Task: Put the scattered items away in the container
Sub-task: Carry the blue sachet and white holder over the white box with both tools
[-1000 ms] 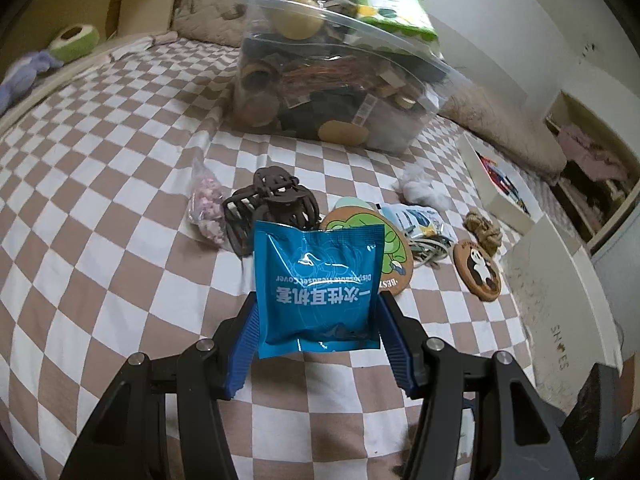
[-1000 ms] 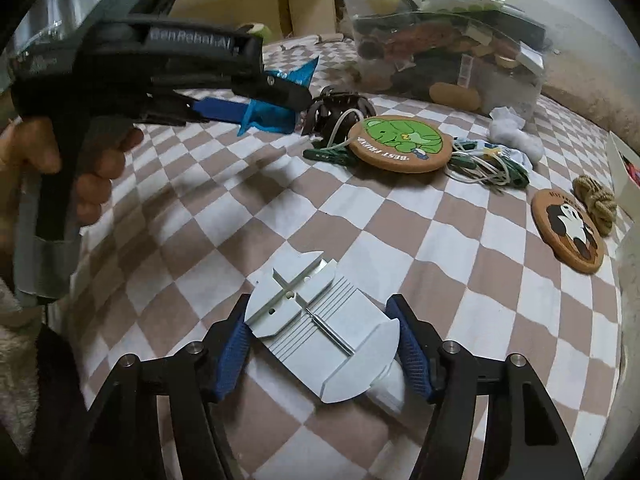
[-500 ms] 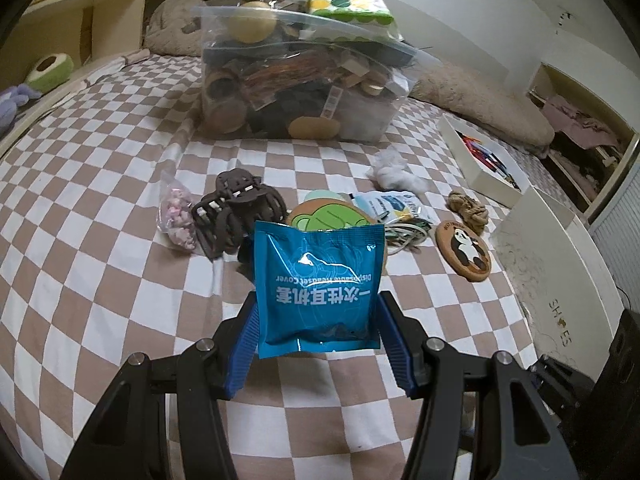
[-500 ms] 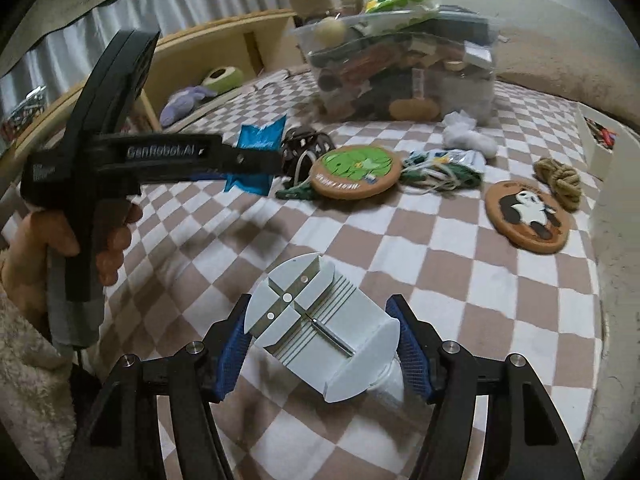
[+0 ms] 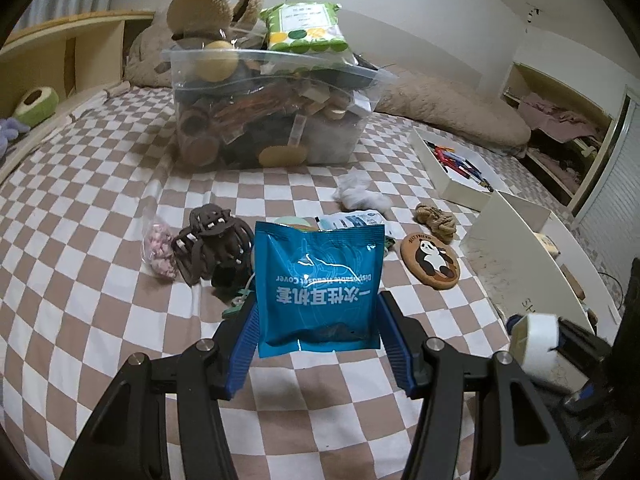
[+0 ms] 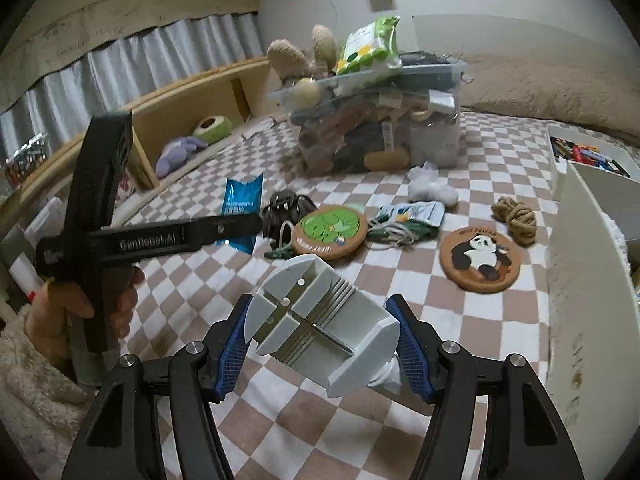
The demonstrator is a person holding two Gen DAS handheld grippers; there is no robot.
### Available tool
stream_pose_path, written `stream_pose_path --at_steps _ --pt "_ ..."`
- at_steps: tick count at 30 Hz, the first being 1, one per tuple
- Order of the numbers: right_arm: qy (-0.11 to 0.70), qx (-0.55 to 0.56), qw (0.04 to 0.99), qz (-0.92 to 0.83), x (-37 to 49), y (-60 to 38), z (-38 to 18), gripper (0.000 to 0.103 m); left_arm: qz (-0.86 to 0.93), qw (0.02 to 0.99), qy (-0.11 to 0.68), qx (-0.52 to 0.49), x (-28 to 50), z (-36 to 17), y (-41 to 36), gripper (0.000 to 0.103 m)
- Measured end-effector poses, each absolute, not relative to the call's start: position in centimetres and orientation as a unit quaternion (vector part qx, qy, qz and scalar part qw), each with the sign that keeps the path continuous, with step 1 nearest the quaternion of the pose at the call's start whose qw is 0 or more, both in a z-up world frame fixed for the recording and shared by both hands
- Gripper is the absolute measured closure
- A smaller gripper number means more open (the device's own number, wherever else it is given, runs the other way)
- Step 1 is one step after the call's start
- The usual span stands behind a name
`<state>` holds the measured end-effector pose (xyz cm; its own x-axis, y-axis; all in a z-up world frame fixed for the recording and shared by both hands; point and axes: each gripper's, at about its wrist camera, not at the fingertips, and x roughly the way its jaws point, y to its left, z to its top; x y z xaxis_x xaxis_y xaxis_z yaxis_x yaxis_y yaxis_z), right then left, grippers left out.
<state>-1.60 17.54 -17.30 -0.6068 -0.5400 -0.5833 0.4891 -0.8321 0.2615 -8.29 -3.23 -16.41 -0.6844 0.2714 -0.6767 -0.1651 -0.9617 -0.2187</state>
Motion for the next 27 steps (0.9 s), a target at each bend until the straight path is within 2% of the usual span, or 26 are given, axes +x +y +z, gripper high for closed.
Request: stream_pose_path --at_steps 14,27 --pt "-0.083 0.281 0.277 -0.915 -0.4 21.9 -12.0 0.036 0.928 0.141 -0.06 -0.339 -7.1 -13.6 -1.5 0.046" --pt "-0.13 0.205 0.248 -0.938 1.8 29.5 -7.2 0.036 0.942 0.177 -0.035 -0.283 -4.4 -9.4 3.2 0.046"
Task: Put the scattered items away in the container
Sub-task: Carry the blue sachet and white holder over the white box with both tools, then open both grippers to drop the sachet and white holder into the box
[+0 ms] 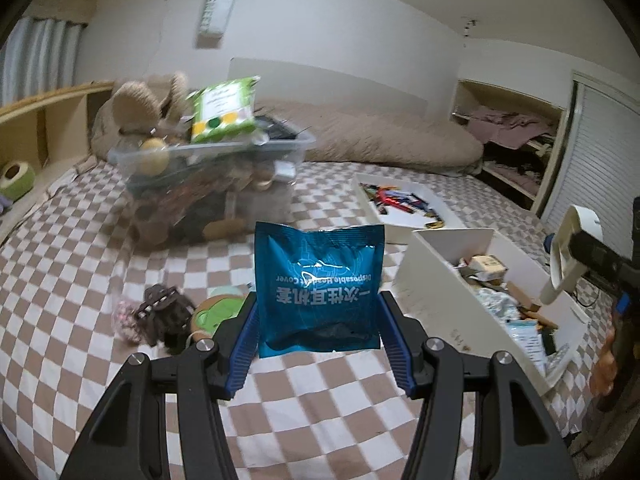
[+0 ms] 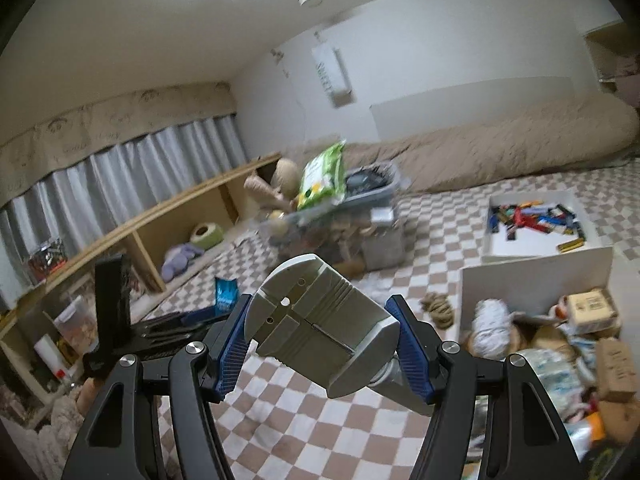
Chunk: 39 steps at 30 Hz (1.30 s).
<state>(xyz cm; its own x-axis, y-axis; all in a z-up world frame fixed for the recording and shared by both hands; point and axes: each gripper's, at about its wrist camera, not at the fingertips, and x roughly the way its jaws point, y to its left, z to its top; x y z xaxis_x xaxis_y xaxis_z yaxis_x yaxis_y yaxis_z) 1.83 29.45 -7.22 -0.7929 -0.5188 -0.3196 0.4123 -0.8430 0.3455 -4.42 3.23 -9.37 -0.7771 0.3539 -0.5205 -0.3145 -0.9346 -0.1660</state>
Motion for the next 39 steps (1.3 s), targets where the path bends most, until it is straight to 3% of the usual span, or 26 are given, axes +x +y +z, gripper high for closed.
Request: stream_pose_path --at_steps 23,39 --pt "-0.195 0.202 0.148 -0.948 2.5 40.5 -8.0 0.036 0.919 0.296 -0.019 -0.258 -2.7 -5.5 16.0 0.046" --pt "-0.214 0.302 0.059 -0.927 0.9 46.7 -12.5 0.036 0.891 0.352 -0.01 -0.285 -3.2 -5.8 24.2 0.046"
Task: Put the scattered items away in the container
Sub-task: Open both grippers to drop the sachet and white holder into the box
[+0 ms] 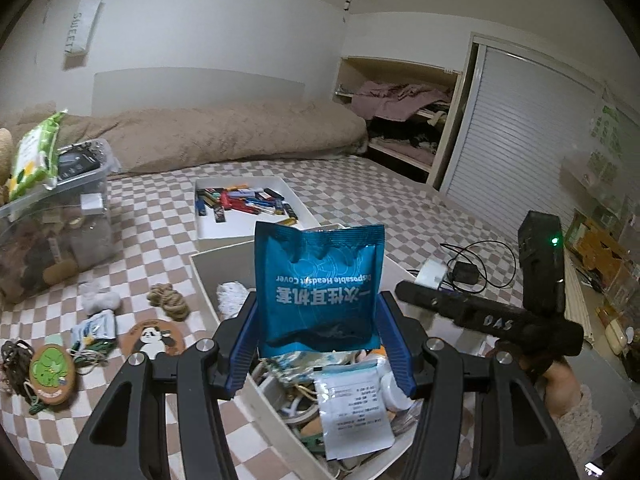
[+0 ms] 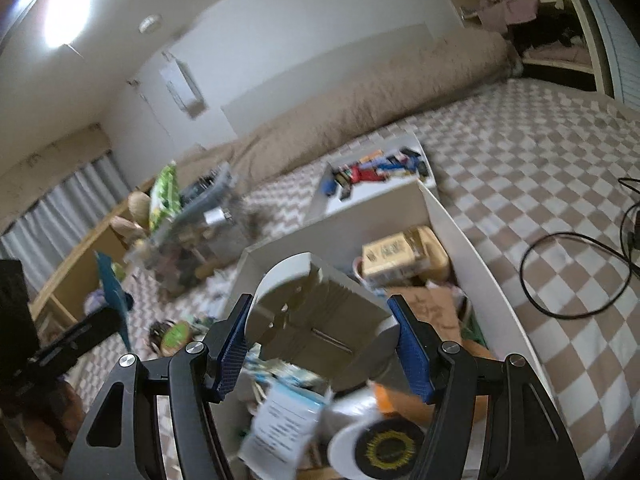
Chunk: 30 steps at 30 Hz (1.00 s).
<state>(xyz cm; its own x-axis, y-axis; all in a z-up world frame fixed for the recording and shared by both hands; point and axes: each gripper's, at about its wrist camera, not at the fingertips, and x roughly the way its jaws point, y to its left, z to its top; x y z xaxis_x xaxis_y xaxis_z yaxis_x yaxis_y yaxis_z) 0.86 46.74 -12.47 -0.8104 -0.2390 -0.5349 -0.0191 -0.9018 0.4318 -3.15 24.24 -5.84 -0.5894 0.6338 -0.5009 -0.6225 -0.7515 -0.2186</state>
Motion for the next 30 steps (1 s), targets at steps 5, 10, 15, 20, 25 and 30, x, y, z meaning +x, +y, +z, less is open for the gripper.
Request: stream_pose_path --at_steps 5,10,15,20,25,30 --pt "-0.193 0.321 0.043 -0.926 0.6 46.6 -13.0 0.036 0.89 0.35 -0.009 -0.292 -4.3 -5.7 25.0 0.046" --pt "-0.207 0.32 0.036 -0.924 0.6 47.1 -13.3 0.035 0.882 0.359 -0.025 -0.304 -5.1 -5.8 25.0 0.046" --pt "-0.207 0.316 0.032 -0.925 0.6 47.1 -13.1 0.029 0.865 0.373 -0.045 -0.332 -5.1 -7.0 25.3 0.046" --pt "-0.211 0.314 0.027 -0.925 0.7 47.3 -13.0 0.027 0.852 0.38 -0.047 -0.357 -4.1 -8.4 26.1 0.046" --pt "-0.212 0.316 0.02 -0.925 0.7 47.5 -13.1 0.027 0.843 0.376 -0.047 -0.38 -2.6 -9.8 26.2 0.046" --pt "-0.214 0.315 0.022 -0.925 0.7 47.5 -13.1 0.027 0.842 0.374 -0.053 -0.387 -1.4 -10.2 26.0 0.046"
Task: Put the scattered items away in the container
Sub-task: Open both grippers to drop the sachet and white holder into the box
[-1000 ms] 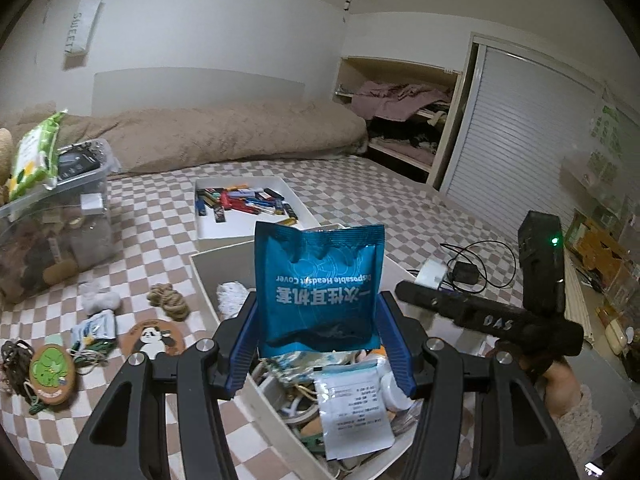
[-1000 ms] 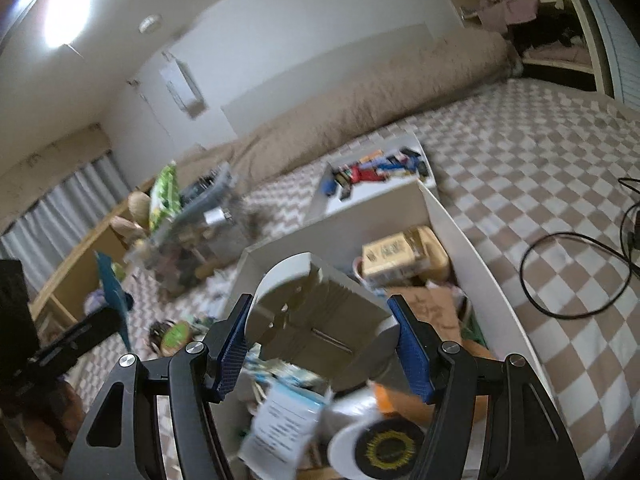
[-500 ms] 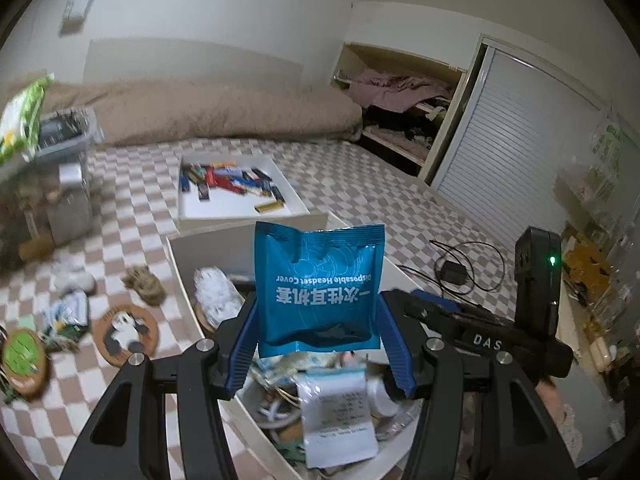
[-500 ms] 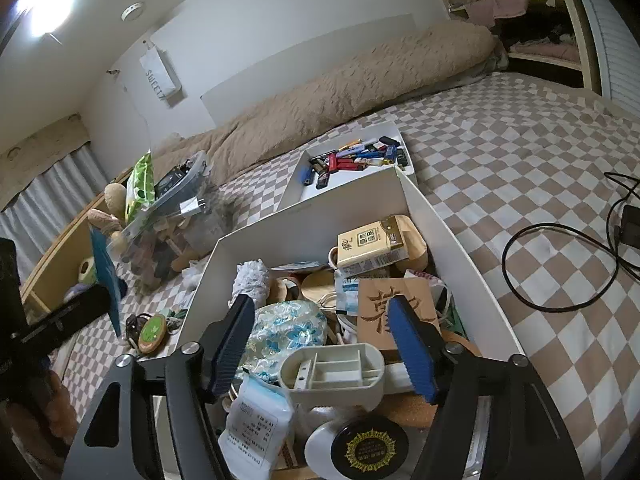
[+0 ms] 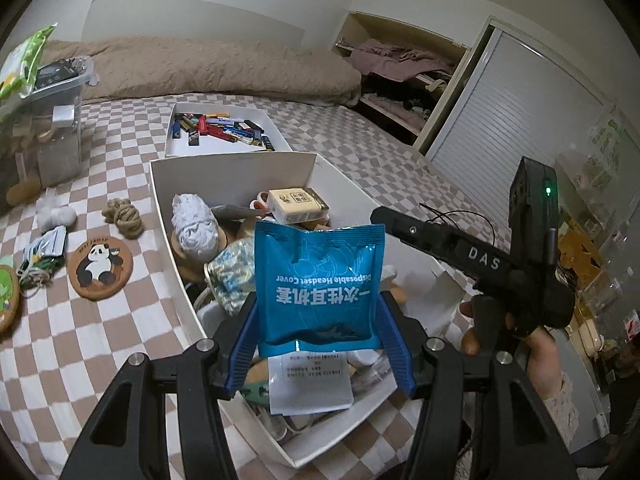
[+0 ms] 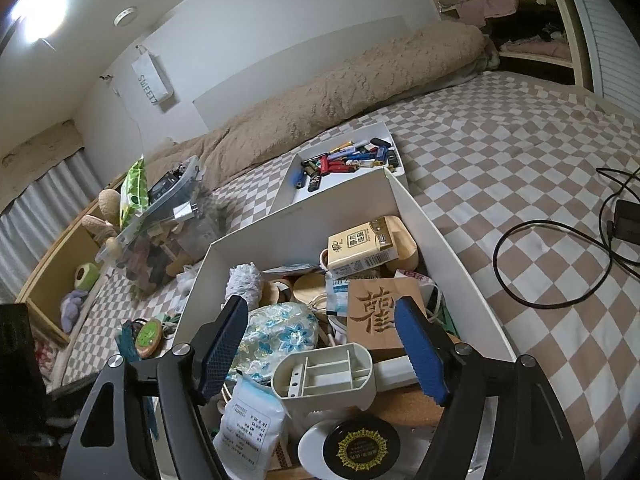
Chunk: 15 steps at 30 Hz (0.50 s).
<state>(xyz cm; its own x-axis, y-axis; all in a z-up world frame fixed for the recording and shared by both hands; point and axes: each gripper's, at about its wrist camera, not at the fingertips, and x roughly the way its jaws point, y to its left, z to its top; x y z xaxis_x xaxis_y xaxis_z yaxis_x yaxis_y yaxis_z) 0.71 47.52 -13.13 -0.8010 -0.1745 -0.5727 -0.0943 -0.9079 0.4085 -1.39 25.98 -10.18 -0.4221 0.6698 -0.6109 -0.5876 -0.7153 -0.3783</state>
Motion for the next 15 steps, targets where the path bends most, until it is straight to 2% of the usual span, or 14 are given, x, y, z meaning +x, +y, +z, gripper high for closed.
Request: stream_pose_path --at_steps 15 --pt "-0.2 0.321 0.031 -0.925 0.5 46.5 -13.1 0.027 0.855 0.343 -0.015 -0.39 0.2 -12.5 26.3 0.046"
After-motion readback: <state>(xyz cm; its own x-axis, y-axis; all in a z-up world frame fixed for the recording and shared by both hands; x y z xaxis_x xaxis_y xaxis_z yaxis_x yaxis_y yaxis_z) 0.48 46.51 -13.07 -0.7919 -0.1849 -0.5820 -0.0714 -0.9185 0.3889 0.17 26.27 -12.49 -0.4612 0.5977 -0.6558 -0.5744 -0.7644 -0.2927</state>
